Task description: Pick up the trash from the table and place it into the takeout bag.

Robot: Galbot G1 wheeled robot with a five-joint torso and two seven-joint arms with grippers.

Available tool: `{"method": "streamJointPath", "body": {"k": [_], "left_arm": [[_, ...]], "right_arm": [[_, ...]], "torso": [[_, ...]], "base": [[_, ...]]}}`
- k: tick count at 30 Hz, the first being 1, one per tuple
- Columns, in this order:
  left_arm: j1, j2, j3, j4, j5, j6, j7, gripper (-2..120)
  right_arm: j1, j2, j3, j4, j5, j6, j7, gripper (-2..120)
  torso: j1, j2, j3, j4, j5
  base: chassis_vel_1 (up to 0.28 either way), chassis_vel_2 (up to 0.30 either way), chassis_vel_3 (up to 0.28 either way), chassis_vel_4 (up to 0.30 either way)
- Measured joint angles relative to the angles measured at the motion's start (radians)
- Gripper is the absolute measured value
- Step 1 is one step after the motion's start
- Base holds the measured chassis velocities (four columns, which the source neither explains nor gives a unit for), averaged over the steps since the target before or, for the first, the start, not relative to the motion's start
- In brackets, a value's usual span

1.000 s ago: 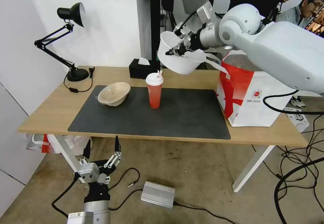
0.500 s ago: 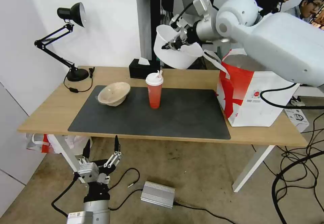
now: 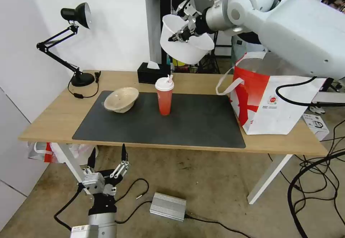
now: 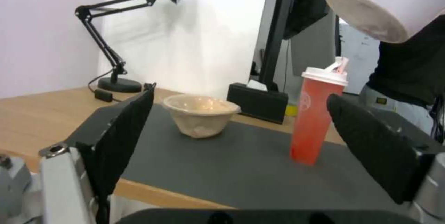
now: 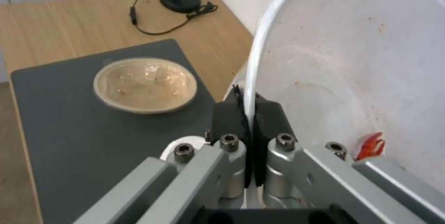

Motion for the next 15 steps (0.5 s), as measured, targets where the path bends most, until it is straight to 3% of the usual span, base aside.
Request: {"method": "streamJointPath", "body": {"k": [15], "left_arm": [[-0.003, -0.004, 0.0, -0.006, 0.0, -0.001, 0.0, 100]], "right_arm": [[-0.019, -0.049, 0.012, 0.022, 0.001, 0.0, 0.002, 0]], "torso": [[0.0, 0.0, 0.0, -0.0001, 0.0001]], "base": [[0.0, 0.0, 0.0, 0.0]]}}
